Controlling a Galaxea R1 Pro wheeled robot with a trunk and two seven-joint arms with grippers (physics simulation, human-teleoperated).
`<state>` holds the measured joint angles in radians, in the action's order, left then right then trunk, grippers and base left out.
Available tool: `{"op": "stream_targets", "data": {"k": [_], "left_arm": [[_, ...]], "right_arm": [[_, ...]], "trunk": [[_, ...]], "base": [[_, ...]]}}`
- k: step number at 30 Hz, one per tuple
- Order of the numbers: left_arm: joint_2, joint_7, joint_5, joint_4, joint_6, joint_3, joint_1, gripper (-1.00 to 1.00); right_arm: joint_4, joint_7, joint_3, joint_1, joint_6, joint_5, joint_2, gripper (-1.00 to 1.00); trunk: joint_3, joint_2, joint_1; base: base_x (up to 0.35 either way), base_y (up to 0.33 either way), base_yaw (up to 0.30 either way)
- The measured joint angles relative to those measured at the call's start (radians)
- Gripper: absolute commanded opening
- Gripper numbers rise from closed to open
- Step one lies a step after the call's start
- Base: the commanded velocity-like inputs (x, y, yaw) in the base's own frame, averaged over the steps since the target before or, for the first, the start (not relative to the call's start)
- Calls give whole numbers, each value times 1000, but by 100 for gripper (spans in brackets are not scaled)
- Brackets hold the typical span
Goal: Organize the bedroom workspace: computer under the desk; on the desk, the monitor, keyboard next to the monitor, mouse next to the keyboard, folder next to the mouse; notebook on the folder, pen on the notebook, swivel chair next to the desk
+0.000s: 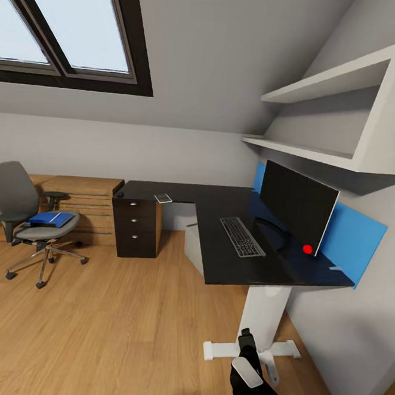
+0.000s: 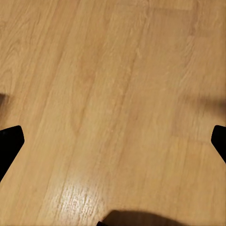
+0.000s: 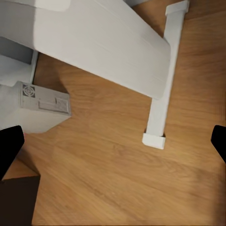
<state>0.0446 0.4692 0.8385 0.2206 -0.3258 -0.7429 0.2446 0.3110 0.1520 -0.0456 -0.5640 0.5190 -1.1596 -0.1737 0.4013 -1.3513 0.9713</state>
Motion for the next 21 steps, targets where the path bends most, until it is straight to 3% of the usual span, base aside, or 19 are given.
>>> {"op": "stream_targets", "data": {"k": [7, 15, 21], "left_arm": [[0, 0, 0, 0, 7, 1, 0, 100], [0, 0, 1, 0, 11, 1, 0, 100], [1, 0, 1, 0, 12, 1, 0, 100]], "right_arm": [[-27, -3, 41, 0, -1, 2, 0, 100], [-37, -6, 133, 0, -5, 3, -1, 100], [-40, -6, 151, 0, -5, 3, -1, 100]], "trunk": [[-16, 35, -19], [-41, 91, -50], [-60, 133, -73]], "base": [[0, 0, 0], [0, 0, 0], [0, 0, 0]]}}
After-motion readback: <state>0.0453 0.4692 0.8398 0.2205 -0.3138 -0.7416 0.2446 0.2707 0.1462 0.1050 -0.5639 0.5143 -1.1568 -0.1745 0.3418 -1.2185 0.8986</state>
